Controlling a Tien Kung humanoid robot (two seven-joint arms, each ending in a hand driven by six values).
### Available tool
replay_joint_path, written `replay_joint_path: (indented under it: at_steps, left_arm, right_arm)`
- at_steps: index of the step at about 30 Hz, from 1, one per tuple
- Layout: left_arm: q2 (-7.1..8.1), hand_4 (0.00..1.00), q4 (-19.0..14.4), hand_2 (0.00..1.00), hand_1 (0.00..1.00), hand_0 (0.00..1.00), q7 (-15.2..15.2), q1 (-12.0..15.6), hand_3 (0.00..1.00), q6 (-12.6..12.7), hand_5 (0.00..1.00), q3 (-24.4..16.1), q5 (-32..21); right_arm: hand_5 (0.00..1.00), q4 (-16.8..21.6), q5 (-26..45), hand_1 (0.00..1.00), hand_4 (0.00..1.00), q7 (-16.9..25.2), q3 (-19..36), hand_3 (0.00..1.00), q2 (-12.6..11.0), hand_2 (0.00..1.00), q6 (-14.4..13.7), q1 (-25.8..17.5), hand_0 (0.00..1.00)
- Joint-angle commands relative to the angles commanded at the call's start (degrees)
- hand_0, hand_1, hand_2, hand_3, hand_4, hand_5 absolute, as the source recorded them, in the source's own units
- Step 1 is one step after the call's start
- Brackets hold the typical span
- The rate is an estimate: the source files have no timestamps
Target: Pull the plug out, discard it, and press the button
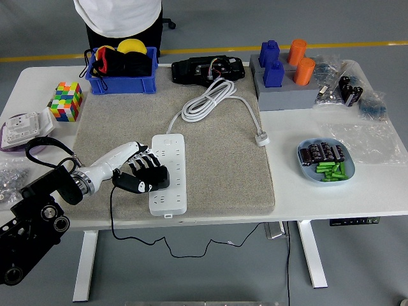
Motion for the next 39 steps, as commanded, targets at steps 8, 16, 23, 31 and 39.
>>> replay_joint_path:
  at_steps: [8,16,23,31,39]
  left_arm:
    - [-0.04,0.645,0.00,0.286,0.252,0.288,-1.77,0.00,0.371,1.20,0.002,-0.66,-0.97]
    - [-0.20,0.630,0.49,0.282,0.252,0.290,-3.96,0.31,0.362,2.99,0.002,-1.24,-1.59]
    - [-0.11,0.615,3.02,0.281,0.253,0.296,-4.78,-0.73,0.359,4.23,0.002,-5.25,-0.88]
    - [-0.53,0.612,10.52,0.283,0.256,0.302,-6.38,-3.25,0.361,8.01,0.002,-6.45,1.36]
    - [-1.23,0.604,18.49,0.282,0.308,0.344,-7.40,-5.62,0.359,11.28,0.002,-5.94,2.28]
  right_arm:
    - [0.607,0.03,-0.07,0.679,0.746,0.02,0.21,0.647,0.07,0.659,-0.02,-0.03,0.726]
    - [0.607,0.06,-0.02,0.678,0.746,0.02,0.19,0.647,0.21,0.658,0.00,-0.09,0.727]
    - [0.607,0.01,0.04,0.678,0.746,0.01,0.17,0.647,0.21,0.658,0.00,-0.07,0.726]
    - [0.606,0.02,0.09,0.679,0.745,0.01,0.21,0.647,0.26,0.658,0.00,-0.05,0.726]
    - [0.606,0.01,0.15,0.679,0.745,0.02,0.22,0.647,0.26,0.658,0.00,-0.10,0.726]
